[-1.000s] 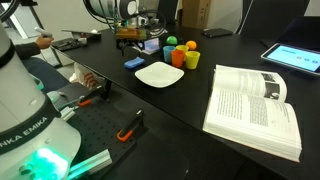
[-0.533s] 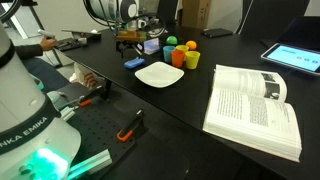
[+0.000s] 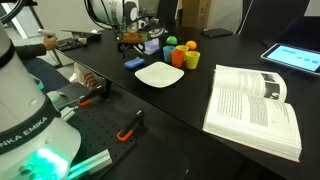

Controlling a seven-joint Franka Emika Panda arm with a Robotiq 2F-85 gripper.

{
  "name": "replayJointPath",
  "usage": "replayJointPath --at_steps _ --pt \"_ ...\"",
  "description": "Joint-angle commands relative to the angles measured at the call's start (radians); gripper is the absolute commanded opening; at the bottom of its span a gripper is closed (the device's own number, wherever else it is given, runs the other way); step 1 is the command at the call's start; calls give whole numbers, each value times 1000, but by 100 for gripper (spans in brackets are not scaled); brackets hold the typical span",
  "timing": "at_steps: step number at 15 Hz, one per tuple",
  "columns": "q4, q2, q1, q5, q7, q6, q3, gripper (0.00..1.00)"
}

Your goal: Use the blue sponge to wipe the white plate

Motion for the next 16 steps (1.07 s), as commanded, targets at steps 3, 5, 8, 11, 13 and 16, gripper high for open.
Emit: replayJointPath --at_steps 3,5,8,11,13,16 --pt "38 41 1 -75 -1 79 2 100" --pt "41 48 -5 -94 -7 94 6 100" --pt "48 61 -10 -121 -14 113 6 100" --pt "54 71 -19 -140 -26 123 8 100" --pt "61 80 -25 -151 -30 129 7 100" --pt "79 97 -38 -157 -41 124 11 100"
